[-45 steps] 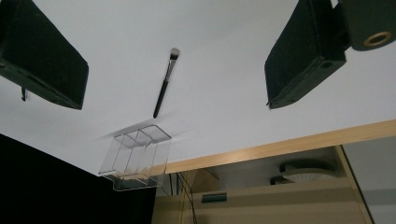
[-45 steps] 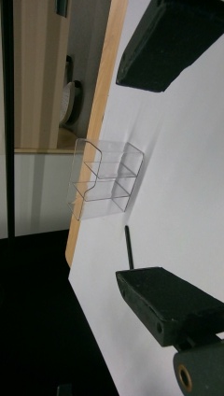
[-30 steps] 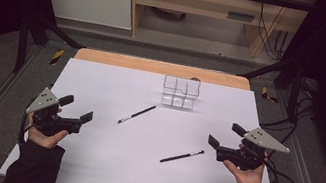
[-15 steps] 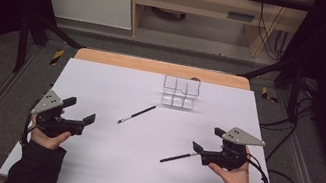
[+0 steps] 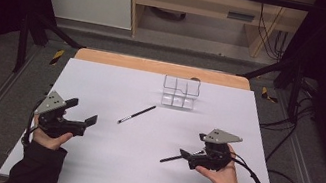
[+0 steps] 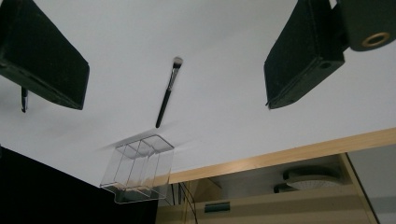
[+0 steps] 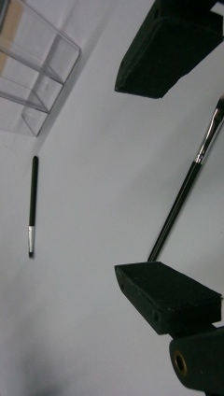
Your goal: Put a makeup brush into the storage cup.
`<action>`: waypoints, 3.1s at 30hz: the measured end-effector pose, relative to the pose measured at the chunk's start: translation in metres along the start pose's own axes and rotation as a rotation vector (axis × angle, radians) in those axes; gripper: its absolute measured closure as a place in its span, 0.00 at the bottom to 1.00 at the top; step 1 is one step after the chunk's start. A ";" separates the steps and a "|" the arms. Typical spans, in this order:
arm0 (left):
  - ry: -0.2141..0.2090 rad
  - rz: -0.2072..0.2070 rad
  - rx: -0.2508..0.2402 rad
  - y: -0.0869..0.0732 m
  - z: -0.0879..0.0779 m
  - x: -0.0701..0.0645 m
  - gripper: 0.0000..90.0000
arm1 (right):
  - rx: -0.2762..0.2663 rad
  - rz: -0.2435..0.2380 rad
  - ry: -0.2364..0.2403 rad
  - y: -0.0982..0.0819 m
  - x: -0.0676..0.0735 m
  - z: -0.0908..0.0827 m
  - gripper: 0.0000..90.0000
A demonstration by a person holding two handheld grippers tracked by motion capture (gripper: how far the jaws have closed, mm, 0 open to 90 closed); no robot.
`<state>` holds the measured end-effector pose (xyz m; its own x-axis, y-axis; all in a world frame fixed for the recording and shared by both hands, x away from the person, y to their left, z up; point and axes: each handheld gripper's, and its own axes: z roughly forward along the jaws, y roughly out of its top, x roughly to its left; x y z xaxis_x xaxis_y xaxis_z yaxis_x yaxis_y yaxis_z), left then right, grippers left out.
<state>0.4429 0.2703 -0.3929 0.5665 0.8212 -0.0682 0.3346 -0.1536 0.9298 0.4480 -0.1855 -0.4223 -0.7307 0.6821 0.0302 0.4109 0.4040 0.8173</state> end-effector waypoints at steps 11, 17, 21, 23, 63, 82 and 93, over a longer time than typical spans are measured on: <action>-0.005 0.003 0.005 -0.001 0.001 -0.001 0.07 | 0.114 -0.029 0.042 -0.007 0.008 0.030 0.15; -0.004 0.003 0.013 -0.002 0.003 0.000 0.07 | 0.182 -0.050 0.061 -0.013 0.009 0.043 0.16; -0.007 0.006 0.015 -0.002 0.004 -0.001 0.07 | 0.204 -0.068 0.064 -0.016 0.010 0.048 0.19; -0.008 0.008 0.019 -0.002 0.004 -0.001 0.07 | 0.217 -0.075 0.067 -0.017 0.012 0.051 0.20; -0.015 0.013 0.028 -0.003 0.006 -0.003 0.07 | 0.313 -0.099 0.063 -0.018 0.015 0.054 0.68; -0.017 0.014 0.028 -0.003 0.006 -0.004 0.08 | 0.321 -0.120 0.081 -0.019 0.014 0.051 0.73; -0.019 0.018 0.032 -0.003 0.007 -0.004 0.08 | 0.334 -0.142 0.109 -0.018 0.014 0.045 0.84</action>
<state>0.4445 0.2636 -0.3980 0.5865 0.8078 -0.0586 0.3478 -0.1858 0.9190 0.4552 -0.1556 -0.4621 -0.8393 0.5436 0.0059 0.4436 0.6786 0.5854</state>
